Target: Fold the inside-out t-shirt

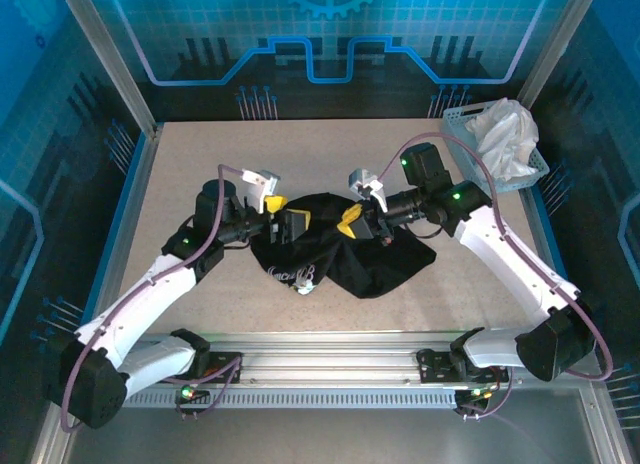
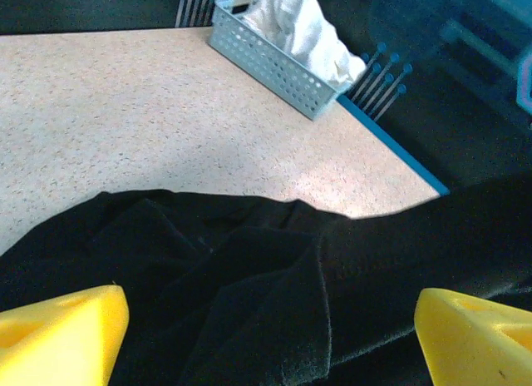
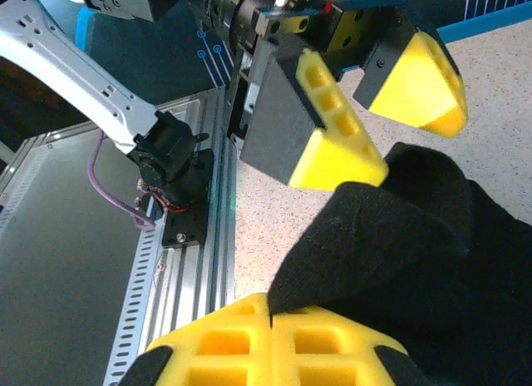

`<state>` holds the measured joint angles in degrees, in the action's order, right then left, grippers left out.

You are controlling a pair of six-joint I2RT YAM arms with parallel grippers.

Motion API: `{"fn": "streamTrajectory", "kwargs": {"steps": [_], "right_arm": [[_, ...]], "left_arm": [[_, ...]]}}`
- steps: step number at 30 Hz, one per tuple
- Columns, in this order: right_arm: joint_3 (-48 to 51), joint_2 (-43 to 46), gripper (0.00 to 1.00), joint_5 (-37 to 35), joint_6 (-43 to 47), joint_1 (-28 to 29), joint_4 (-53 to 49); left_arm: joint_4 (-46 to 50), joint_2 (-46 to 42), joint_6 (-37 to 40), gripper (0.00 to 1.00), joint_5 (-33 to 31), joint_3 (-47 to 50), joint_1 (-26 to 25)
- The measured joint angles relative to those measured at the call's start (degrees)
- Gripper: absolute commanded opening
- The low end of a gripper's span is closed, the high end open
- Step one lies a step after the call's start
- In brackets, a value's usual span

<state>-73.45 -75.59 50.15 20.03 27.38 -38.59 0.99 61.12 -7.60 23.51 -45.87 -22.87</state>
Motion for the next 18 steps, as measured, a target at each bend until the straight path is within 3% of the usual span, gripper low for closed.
{"fn": "streamTrajectory", "kwargs": {"steps": [7, 10, 12, 13, 16, 17, 18], "right_arm": [[-1.3, -0.7, 0.0, 0.0, 1.5, -0.1, -3.0], [-1.9, -0.8, 0.0, 0.0, 1.7, -0.1, -3.7], [-2.6, -1.0, 0.0, 0.0, 1.9, -0.1, -4.1], [-2.9, -1.2, 0.0, 0.0, 2.1, -0.1, -4.4], [-3.9, -2.1, 0.0, -1.2, 1.2, -0.4, -4.7], [-4.9, -2.8, 0.03, -4.2, -1.4, -0.9, -4.6], [-6.2, -3.7, 0.14, -8.4, -4.5, -1.4, -5.0]], "left_arm": [[0.1, 1.9, 11.1, 0.91, 6.4, -1.8, -0.2], [0.5, 4.4, 14.3, 0.85, 8.6, -3.7, -0.3], [1.1, 6.6, 16.0, 0.74, 9.6, -5.3, -0.5], [1.9, 8.2, 17.0, 0.63, 10.3, -6.7, -0.6], [4.9, 13.1, 18.1, 0.08, 11.6, -11.9, -0.8], [6.0, 14.7, 17.6, 0.0, 11.5, -14.0, -0.8], [6.8, 15.9, 16.2, 0.0, 11.2, -15.9, -0.9]]}}
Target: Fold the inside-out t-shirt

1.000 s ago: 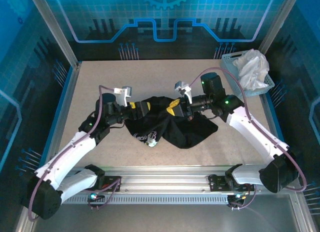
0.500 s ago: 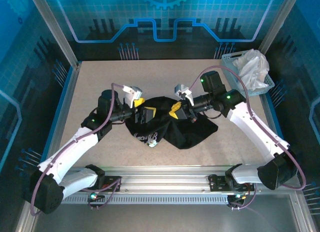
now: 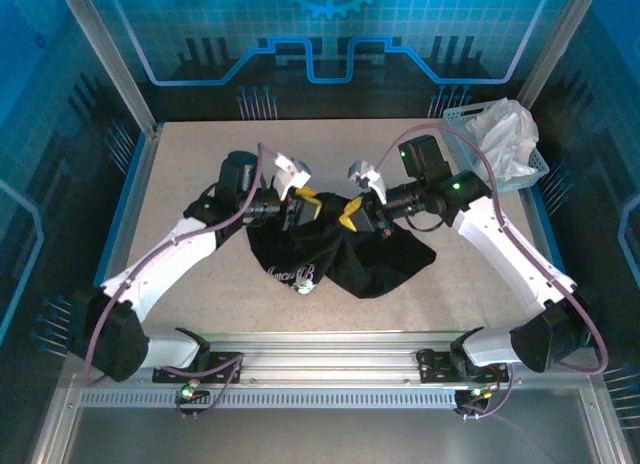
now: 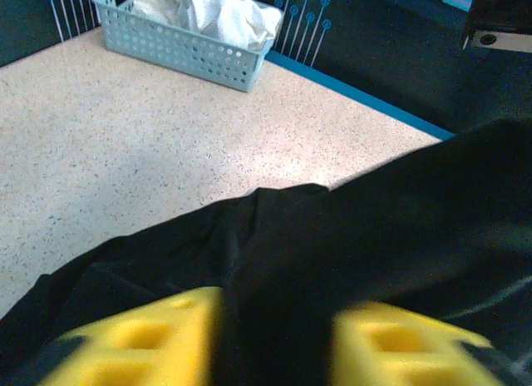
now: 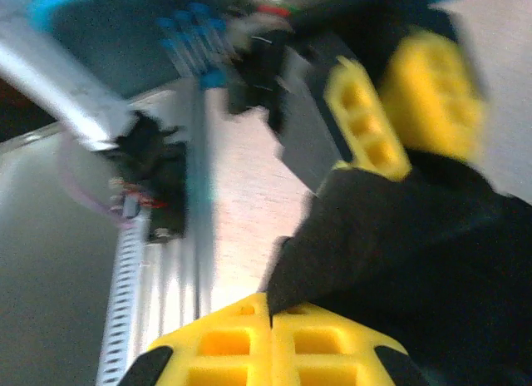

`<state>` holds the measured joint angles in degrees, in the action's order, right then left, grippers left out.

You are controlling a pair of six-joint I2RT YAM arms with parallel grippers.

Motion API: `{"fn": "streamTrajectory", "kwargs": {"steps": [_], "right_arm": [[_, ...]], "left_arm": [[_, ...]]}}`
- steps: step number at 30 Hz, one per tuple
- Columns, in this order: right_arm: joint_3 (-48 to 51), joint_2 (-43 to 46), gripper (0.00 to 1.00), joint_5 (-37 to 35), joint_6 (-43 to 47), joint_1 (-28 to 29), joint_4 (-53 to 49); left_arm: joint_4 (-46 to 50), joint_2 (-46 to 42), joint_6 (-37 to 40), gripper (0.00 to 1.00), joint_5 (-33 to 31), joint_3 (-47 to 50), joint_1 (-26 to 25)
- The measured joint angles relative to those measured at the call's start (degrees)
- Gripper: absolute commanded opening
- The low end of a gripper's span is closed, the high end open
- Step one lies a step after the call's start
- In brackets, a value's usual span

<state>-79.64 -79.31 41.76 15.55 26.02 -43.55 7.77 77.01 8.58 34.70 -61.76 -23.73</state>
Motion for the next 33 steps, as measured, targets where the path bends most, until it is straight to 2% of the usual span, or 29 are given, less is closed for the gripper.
{"fn": "streamTrajectory", "kwargs": {"steps": [1, 2, 5, 8, 11, 14, 18, 20, 25, 30, 33], "right_arm": [[-2.5, -1.6, 0.29, -7.3, -3.5, -0.7, -0.6], [-4.1, -2.9, 0.36, -15.5, -6.9, -1.4, 0.2], [0.3, -1.1, 0.47, -32.6, -15.3, -2.3, 6.6], [9.5, 6.0, 0.52, -39.8, -21.4, 0.8, 11.1], [13.9, 11.4, 0.58, -43.9, -24.9, 9.6, 14.0], [19.4, 14.1, 0.59, -43.7, -29.6, 17.9, 21.7], [27.0, 12.4, 0.56, -44.6, -35.7, 24.2, 30.4], [28.5, 10.8, 0.51, -47.9, -37.3, 27.2, 31.5], [28.6, 10.9, 0.45, -57.7, -37.9, 32.5, 32.1], [28.4, 10.9, 0.44, -68.8, -36.6, 39.1, 30.8], [27.8, 10.9, 0.36, -73.9, -34.9, 42.4, 29.4]], "left_arm": [[0.7, 1.1, -2.4, 0.0, -0.6, -2.2, 0.0], [0.8, 1.4, -5.4, 0.0, -1.0, -3.4, 0.0], [-1.2, -0.1, -17.1, 0.0, -1.9, -3.1, -0.4], [-2.2, -3.0, -27.7, 0.0, -4.1, -0.6, -2.0], [-1.3, -4.9, -34.3, 0.0, -7.1, 0.6, -4.1], [0.0, -6.7, -38.0, 0.0, -9.2, 1.2, -4.6], [1.0, -8.3, -40.3, 0.0, -10.6, 1.2, -4.6], [1.4, -8.4, -40.7, 0.0, -11.1, 1.2, -4.6], [2.2, -8.4, -41.4, 0.0, -12.5, 1.2, -4.6], [2.6, -8.4, -41.5, 0.0, -14.1, 1.2, -4.6], [3.3, -8.4, -41.5, 0.0, -15.1, 1.2, -4.6]]}}
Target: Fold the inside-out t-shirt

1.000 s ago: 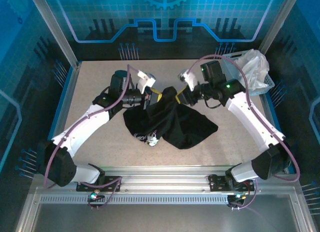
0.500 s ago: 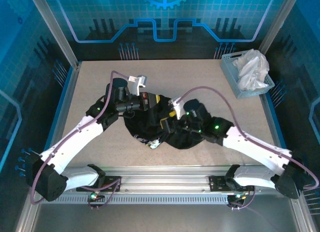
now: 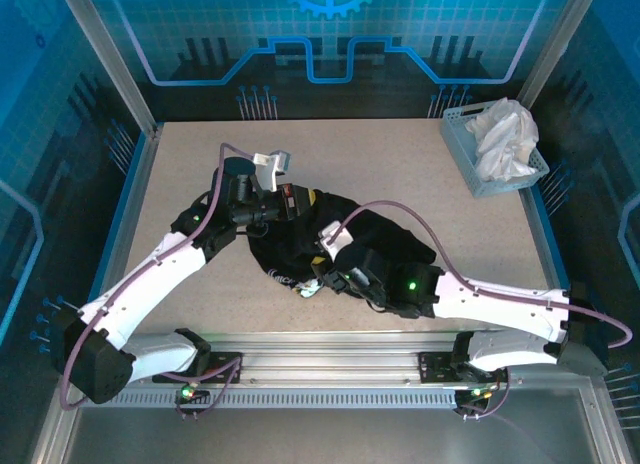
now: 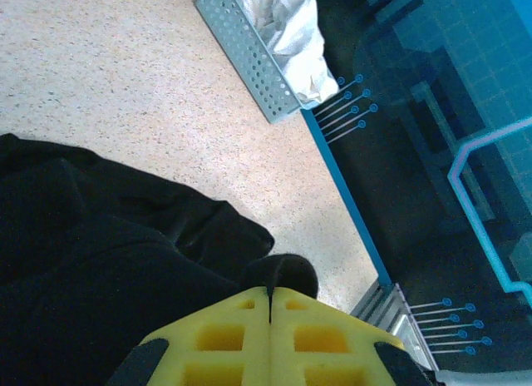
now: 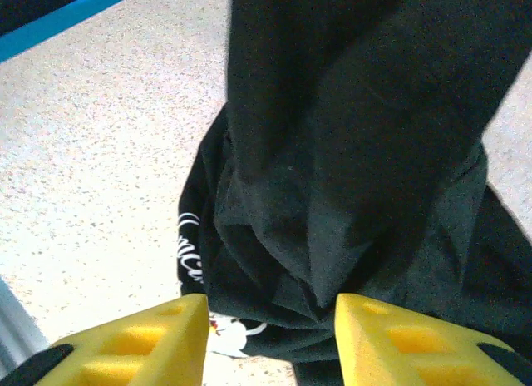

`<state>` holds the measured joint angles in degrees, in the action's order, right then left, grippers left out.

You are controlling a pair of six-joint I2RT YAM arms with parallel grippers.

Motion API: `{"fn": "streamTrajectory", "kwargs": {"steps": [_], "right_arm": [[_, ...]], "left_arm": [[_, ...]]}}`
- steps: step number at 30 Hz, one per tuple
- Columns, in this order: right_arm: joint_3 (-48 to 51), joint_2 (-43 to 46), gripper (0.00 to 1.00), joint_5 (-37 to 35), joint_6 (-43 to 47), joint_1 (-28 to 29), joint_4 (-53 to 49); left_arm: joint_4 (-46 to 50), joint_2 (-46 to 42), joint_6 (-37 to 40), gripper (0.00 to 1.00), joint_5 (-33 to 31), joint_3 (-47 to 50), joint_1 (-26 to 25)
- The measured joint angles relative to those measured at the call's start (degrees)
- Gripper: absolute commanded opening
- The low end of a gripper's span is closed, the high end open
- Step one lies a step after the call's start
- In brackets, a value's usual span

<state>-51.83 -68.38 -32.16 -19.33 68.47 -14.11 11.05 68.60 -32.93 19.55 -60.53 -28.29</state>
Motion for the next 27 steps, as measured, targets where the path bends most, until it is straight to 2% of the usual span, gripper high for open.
{"fn": "streamTrajectory", "kwargs": {"steps": [2, 5, 9, 13, 17, 23, 25, 27], "right_arm": [[-0.5, -0.2, 0.29, -2.0, 1.0, 1.4, 0.0], [-1.2, -1.4, 0.24, -3.0, 2.4, 1.6, 0.3], [-1.3, -3.4, 0.25, 0.4, 2.9, -1.4, 1.6], [-1.3, -5.4, 0.33, 4.3, 3.6, -6.7, 3.4], [-1.5, -8.0, 0.34, 7.7, 4.7, -9.6, 4.9], [-2.8, -9.4, 0.04, 12.5, 7.0, -14.2, 6.1], [-2.8, -8.5, 0.0, 15.8, 8.3, -16.4, 6.1], [-2.8, -6.6, 0.0, 22.4, 10.2, -19.9, 6.0]], "left_arm": [[0.5, 0.0, 0.0, 0.0, -0.5, 0.0, 0.0], [0.7, 0.0, 0.0, 0.0, -0.8, 0.0, 0.0], [0.7, 0.0, 0.0, 0.0, -0.9, 0.0, 0.0], [0.8, 0.0, 0.0, 0.0, -0.9, 0.0, 0.0], [1.2, 0.0, 0.0, 0.0, -0.9, 0.0, 0.0], [2.2, 0.0, 0.4, 0.0, -2.1, 0.0, 0.1], [2.8, -0.2, 0.5, 0.0, -2.7, 0.0, 0.6], [3.5, -0.8, 0.5, 0.0, -2.9, 0.0, 2.3]]}}
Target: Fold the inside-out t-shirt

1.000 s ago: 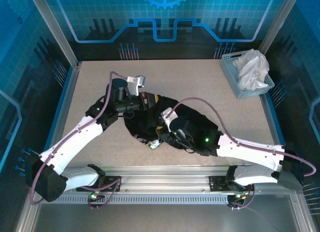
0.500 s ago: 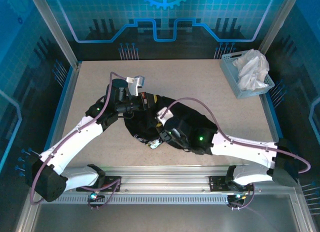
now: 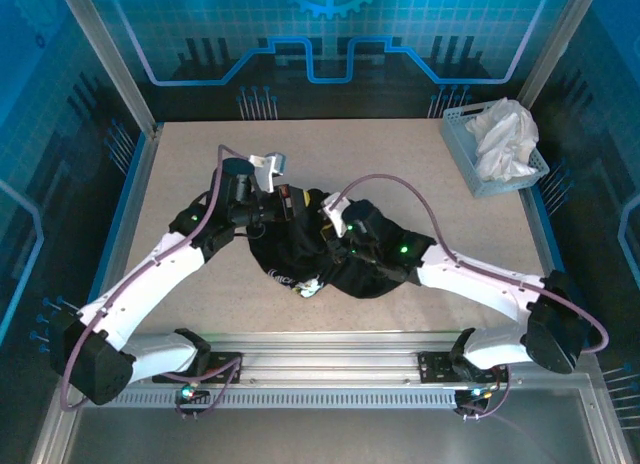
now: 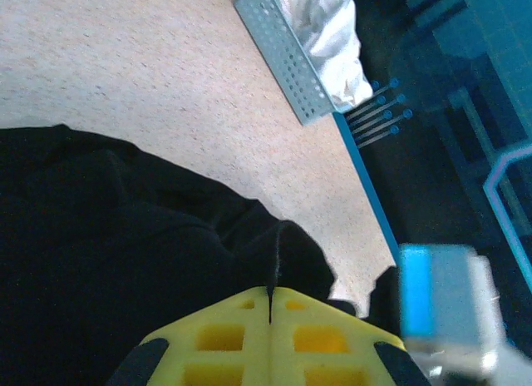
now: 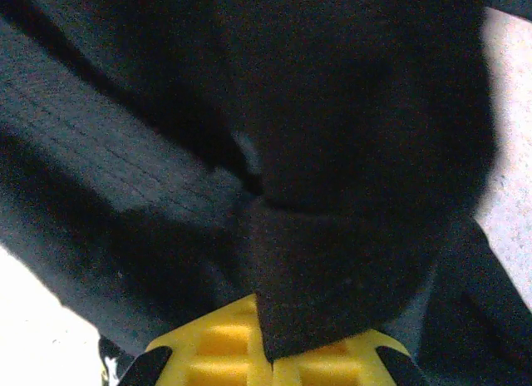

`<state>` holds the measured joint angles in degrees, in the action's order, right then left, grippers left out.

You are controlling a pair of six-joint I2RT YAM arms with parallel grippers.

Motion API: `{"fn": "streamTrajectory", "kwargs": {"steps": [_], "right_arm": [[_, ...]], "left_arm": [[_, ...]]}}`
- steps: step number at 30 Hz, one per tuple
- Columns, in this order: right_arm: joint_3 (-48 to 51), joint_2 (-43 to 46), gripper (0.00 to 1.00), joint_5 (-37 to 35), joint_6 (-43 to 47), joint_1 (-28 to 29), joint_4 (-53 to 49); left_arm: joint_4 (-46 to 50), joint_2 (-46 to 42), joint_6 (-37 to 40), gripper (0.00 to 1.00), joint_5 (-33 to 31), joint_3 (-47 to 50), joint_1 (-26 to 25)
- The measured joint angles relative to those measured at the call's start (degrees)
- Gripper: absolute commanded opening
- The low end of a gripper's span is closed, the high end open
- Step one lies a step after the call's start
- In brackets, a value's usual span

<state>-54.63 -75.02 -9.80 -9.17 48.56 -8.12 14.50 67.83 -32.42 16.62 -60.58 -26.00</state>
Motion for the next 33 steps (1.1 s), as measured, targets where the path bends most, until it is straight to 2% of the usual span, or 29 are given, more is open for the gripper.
{"fn": "streamTrajectory", "kwargs": {"steps": [6, 9, 12, 19, 28, 33], "right_arm": [[-1.9, 5.6, 0.0, 29.7, 6.4, -12.7, -1.7], [-4.3, 4.6, 0.0, 41.6, 8.6, -14.8, -3.2], [-6.2, 3.2, 0.0, 48.9, 10.7, -15.5, -5.1], [-7.7, 0.4, 0.0, 54.9, 11.8, -16.0, -6.7], [-8.1, -0.2, 0.0, 55.3, 11.4, -17.5, -7.2], [-8.1, -0.2, 0.0, 55.3, 11.8, -17.9, -7.8]], "left_arm": [[0.5, -2.8, 0.8, 0.0, -2.0, 1.7, 6.4], [0.7, -2.6, 1.5, 0.0, -2.3, 2.3, 6.3], [0.6, -2.2, 1.5, 0.03, -2.3, 2.8, 6.3], [0.2, -1.1, 3.5, 0.22, -3.1, 3.7, 6.4], [0.5, -4.1, 5.7, 0.5, -5.0, 9.2, 6.2], [0.8, -6.8, 5.8, 0.58, -4.3, 10.9, 4.4]]}}
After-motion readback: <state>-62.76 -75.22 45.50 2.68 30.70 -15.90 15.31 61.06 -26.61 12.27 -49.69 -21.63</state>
